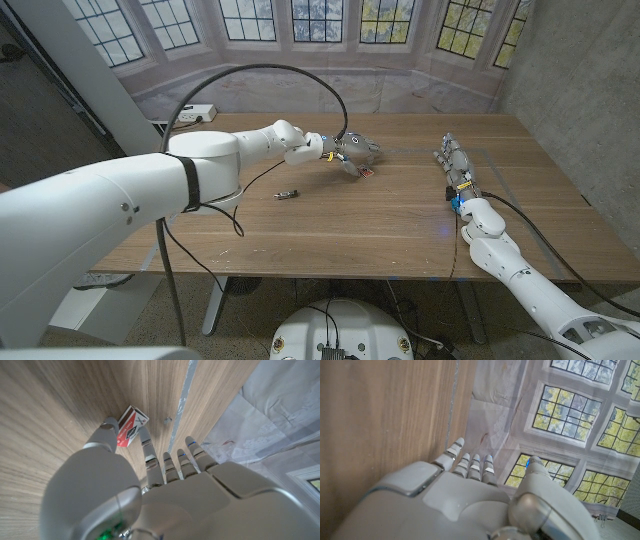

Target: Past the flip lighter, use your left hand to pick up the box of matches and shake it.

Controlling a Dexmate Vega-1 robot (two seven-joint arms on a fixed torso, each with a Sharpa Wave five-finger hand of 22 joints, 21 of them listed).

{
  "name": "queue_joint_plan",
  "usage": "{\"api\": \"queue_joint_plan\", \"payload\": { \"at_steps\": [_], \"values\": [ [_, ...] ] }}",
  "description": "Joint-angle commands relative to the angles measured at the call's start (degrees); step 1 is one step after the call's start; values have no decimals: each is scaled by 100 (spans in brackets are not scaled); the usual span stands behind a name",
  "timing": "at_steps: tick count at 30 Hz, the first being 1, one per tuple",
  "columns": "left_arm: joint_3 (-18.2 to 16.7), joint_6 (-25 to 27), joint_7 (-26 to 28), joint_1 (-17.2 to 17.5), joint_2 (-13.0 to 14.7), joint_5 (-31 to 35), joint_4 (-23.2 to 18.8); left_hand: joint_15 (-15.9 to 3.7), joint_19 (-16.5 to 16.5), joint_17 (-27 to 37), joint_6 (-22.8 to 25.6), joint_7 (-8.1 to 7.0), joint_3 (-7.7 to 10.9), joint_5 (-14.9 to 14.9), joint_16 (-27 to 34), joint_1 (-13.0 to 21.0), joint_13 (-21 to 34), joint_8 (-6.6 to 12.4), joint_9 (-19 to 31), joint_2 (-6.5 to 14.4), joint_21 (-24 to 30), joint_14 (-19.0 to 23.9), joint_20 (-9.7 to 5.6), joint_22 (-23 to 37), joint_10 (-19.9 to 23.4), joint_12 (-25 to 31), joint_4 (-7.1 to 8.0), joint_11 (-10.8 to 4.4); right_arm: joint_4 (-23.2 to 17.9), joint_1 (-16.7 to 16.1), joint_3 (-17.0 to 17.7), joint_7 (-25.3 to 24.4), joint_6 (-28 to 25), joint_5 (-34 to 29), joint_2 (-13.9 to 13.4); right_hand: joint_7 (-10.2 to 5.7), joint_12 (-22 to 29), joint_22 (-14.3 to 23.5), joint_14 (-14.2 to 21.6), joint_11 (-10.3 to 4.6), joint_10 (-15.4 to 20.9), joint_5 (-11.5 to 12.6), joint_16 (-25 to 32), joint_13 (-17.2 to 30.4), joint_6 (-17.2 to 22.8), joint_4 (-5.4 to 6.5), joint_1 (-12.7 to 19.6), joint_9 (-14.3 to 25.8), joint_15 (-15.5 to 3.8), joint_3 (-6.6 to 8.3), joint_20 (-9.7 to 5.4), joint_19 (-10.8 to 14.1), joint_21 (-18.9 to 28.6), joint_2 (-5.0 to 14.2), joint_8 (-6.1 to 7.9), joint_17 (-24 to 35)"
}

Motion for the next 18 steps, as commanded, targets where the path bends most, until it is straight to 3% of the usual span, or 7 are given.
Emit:
{"api": "queue_joint_plan", "payload": {
  "at_steps": [1,18],
  "values": [
    [-12,-49,47,-18,39,-86,-57,-2,57,21,-96,16,-31,-13,41,93,11,15,50,2,17,50,-8,20,63,29,4,-11,4,-22,15,-4,29,7,4,13,21,27,29,7,49,-14,34,16,39,-39,-38,14,-14,17,-166,46,-2,3,-11,22],
    [-280,16,-224,-65,480,29,-868,9,53,24,-228,20,-83,-15,7,83,18,29,114,3,1,32,-9,21,12,-32,32,-12,-42,-46,26,36,38,28,-17,19,21,26,32,1,53,-14,33,17,42,-49,-31,14,-12,25,-168,50,-2,8,-13,21]
  ]
}}
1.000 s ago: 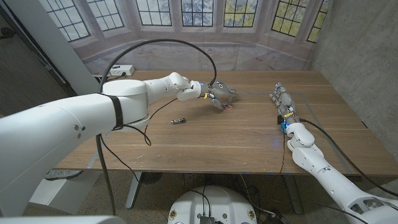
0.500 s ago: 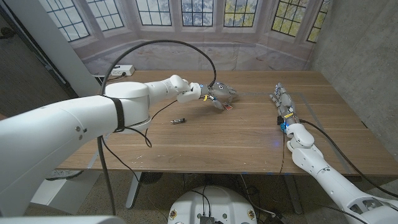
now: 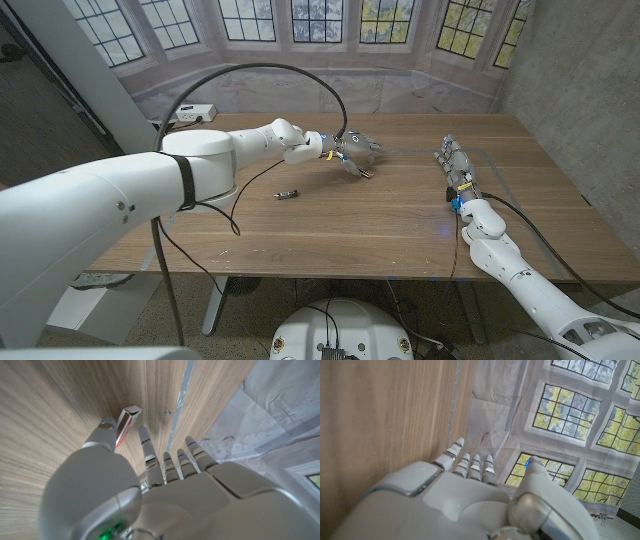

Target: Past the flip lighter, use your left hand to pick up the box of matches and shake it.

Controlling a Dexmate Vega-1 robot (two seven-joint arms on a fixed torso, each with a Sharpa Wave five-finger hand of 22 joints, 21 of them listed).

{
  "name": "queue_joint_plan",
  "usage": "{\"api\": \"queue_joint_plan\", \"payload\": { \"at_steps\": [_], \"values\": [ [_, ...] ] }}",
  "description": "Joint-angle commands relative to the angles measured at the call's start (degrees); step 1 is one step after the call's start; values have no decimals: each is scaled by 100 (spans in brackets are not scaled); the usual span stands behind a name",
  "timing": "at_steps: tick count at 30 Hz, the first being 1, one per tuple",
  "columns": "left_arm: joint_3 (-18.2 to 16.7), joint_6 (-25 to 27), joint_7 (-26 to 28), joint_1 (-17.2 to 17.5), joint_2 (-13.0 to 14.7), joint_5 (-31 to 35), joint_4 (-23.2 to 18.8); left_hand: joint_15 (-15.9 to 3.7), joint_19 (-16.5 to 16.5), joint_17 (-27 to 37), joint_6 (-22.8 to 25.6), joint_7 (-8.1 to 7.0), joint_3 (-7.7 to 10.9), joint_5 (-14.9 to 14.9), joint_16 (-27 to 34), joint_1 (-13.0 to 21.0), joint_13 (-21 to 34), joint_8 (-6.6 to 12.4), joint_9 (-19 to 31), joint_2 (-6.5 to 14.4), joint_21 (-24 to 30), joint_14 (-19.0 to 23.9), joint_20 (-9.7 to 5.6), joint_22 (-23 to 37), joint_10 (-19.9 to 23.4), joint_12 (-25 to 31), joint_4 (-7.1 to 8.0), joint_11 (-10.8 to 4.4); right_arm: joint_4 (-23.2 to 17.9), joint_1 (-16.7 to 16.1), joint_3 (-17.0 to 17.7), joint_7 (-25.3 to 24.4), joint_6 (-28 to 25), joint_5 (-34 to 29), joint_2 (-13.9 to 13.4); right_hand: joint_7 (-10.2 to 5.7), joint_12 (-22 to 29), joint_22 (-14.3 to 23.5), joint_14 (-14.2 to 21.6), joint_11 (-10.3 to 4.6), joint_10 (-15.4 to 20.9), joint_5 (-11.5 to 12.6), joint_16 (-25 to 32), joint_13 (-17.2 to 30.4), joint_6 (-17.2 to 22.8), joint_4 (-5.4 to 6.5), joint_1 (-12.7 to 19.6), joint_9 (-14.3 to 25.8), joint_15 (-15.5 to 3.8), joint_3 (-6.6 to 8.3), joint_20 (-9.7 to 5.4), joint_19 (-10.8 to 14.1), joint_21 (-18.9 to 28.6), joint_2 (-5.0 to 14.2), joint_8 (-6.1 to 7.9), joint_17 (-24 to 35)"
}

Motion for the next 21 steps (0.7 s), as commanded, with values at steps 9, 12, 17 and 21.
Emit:
{"api": "queue_joint_plan", "payload": {
  "at_steps": [9,12,17,21],
  "values": [
    [-249,27,-130,5,134,149,-336,9,50,25,-15,-4,-37,-15,2,80,22,33,56,12,-5,41,-9,22,27,-42,26,-8,-98,-72,33,19,-1,30,-53,17,20,26,9,0,51,-14,34,17,46,-27,-22,15,4,3,-169,50,-3,1,-13,22],
    [-241,9,-119,6,86,154,-284,14,50,26,-21,-3,-46,-15,1,76,23,42,68,19,-7,45,-7,22,29,-49,32,-15,-129,-104,45,3,-15,36,-70,16,21,26,11,-3,53,-15,34,17,46,-30,-20,15,6,3,-166,51,-3,-1,-13,21],
    [-253,14,-136,10,42,129,-250,16,50,26,-25,-4,-54,-15,-1,71,24,51,78,24,-8,48,-2,22,33,-53,38,-11,-129,-125,60,8,-9,55,-73,15,21,26,10,2,55,-14,33,17,48,-34,-14,15,4,8,-168,51,-3,4,-13,20],
    [-273,15,-230,20,-27,62,-167,13,46,26,-36,-5,-66,-16,-12,68,26,60,89,24,-12,30,-2,22,29,-63,41,-2,-107,-124,64,27,-1,69,-66,18,21,26,12,-6,54,-14,32,17,47,-41,-6,15,4,13,-168,51,-3,5,-14,18]
  ]
}}
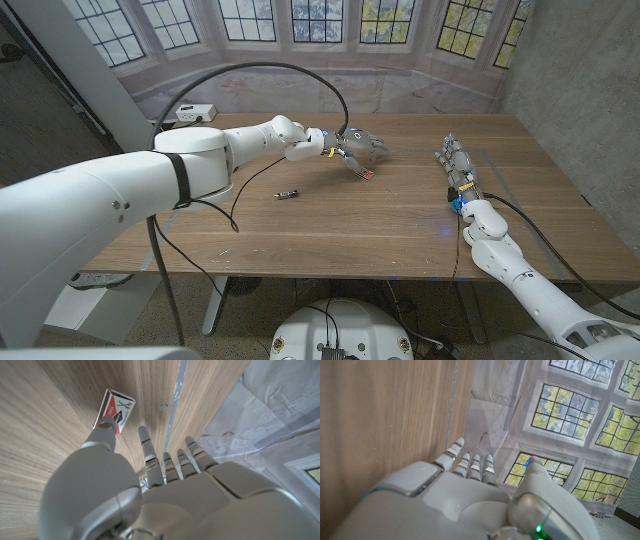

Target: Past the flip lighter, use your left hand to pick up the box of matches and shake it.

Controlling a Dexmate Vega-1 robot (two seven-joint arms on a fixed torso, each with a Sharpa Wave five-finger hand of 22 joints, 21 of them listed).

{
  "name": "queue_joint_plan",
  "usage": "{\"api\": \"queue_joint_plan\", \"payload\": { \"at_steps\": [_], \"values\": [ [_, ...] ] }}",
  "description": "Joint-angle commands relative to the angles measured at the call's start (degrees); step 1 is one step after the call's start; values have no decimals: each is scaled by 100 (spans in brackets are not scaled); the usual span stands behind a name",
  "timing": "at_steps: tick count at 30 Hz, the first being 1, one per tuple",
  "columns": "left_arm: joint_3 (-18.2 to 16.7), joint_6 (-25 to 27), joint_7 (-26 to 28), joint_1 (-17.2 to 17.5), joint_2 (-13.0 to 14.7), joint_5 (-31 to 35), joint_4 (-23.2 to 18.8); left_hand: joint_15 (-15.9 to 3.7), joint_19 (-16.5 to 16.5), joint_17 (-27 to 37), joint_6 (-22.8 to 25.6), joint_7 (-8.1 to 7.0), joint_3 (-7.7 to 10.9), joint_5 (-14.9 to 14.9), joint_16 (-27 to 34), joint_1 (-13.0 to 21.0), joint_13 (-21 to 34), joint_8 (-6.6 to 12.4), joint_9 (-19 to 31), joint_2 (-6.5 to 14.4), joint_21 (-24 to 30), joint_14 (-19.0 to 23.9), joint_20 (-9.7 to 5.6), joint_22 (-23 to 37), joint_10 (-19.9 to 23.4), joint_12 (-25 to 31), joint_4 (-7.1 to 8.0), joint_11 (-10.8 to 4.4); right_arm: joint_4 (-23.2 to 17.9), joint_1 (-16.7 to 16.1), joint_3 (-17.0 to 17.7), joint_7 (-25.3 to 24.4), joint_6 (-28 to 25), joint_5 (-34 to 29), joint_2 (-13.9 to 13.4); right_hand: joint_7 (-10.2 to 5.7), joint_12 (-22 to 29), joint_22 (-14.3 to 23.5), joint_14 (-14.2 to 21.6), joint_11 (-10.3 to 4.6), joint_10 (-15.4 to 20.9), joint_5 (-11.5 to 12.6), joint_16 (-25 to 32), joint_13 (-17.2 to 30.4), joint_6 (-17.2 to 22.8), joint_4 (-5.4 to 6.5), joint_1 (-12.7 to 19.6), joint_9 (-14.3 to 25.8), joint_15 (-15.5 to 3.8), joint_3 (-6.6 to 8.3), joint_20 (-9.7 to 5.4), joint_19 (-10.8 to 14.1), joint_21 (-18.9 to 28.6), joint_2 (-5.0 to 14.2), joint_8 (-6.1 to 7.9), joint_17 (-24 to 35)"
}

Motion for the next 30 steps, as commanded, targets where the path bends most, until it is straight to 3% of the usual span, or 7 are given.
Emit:
{"api": "queue_joint_plan", "payload": {
  "at_steps": [1,4,19,30],
  "values": [
    [-45,-22,-120,26,-153,-70,160,15,43,26,-36,3,-28,-16,-13,47,27,62,19,4,-14,28,-3,22,29,-26,1,1,-15,-45,27,4,-23,36,-19,4,20,26,11,-7,51,-14,31,17,37,-42,-5,15,3,14,-170,52,-3,5,-14,18],
    [-49,-40,-179,34,-119,-97,74,33,36,26,-52,13,-36,-16,-22,43,28,62,23,6,-18,10,5,23,11,-39,4,7,-41,-68,39,-9,-40,43,-37,7,19,26,12,-1,49,-14,31,17,34,-44,-3,15,5,15,-169,51,-3,6,-15,17],
    [-400,235,-802,200,724,65,-1306,48,12,28,-134,58,-75,-15,-39,10,32,53,38,5,-31,-38,17,23,-33,-76,22,18,-114,-101,48,-72,-61,25,-48,4,19,26,9,-6,52,-16,30,17,33,-52,5,16,3,24,-171,51,-4,12,-17,17],
    [-684,314,-997,362,959,252,-1668,55,8,27,-153,51,-93,-16,-39,3,35,64,52,17,-34,-43,18,23,-34,-87,26,17,-88,-54,6,-54,-71,-1,-21,4,18,26,8,-5,50,-18,30,17,38,-55,5,16,0,28,-173,53,-4,14,-16,18]
  ]
}}
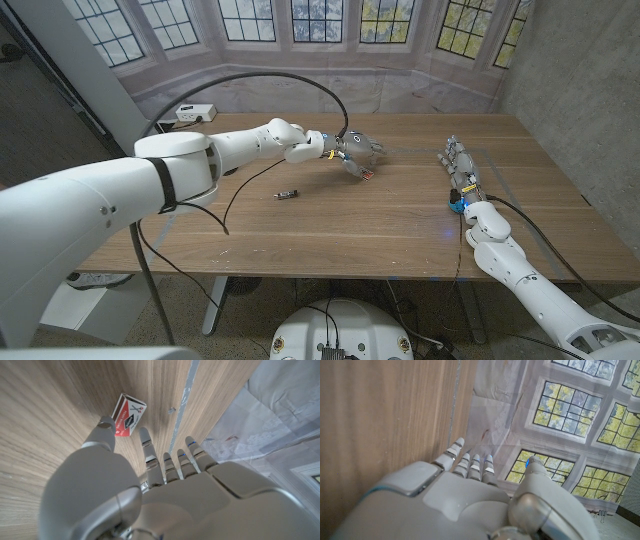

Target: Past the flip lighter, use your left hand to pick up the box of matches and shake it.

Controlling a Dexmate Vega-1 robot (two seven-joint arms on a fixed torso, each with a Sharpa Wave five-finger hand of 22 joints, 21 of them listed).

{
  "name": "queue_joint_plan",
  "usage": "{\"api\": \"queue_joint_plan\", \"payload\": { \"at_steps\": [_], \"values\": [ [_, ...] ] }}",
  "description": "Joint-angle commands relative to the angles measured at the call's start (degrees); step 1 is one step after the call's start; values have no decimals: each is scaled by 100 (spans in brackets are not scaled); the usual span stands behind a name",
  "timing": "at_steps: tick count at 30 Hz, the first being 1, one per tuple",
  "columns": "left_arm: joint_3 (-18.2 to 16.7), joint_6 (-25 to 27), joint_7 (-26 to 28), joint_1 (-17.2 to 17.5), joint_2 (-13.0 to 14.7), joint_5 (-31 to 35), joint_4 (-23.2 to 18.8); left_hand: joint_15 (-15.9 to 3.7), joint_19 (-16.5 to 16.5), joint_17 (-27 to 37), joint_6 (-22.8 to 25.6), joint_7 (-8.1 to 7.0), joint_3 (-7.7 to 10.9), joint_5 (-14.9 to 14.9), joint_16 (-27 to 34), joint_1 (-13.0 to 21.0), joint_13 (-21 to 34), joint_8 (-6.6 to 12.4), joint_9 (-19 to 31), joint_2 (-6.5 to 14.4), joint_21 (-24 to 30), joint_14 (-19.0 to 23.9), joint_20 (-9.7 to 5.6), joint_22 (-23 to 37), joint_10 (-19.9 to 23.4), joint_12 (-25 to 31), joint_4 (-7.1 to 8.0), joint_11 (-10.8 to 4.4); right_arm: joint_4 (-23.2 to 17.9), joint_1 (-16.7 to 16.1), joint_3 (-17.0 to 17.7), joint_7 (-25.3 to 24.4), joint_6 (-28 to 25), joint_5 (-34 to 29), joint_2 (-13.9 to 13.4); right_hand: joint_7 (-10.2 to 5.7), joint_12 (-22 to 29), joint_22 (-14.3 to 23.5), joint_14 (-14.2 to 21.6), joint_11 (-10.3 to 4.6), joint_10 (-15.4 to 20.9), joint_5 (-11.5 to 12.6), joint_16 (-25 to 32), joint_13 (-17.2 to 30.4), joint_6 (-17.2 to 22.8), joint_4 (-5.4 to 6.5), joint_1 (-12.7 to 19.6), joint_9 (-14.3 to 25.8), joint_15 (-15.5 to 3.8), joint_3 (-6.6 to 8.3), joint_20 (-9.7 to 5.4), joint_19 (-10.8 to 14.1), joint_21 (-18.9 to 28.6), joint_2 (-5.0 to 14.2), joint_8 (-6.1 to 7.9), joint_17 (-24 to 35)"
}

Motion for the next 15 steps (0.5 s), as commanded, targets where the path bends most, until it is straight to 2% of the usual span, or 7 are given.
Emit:
{"api": "queue_joint_plan", "payload": {
  "at_steps": [1,15],
  "values": [
    [-310,121,-268,168,325,203,-528,35,6,27,-33,-5,-23,-15,2,5,8,17,26,17,0,-19,18,23,-15,-12,1,-5,8,39,-41,2,-20,-36,26,3,19,26,7,-4,51,-18,29,17,39,-39,5,16,-3,12,-174,52,-4,14,-17,18],
    [-354,60,-160,189,182,394,-332,35,6,25,-49,-14,-35,-13,6,24,11,24,28,27,-2,-6,12,23,3,-17,-9,-5,-200,-54,-13,-64,-107,-48,-79,2,17,26,7,-3,47,-21,30,17,39,-41,2,16,7,14,-174,51,-5,13,-18,20]
  ]
}}
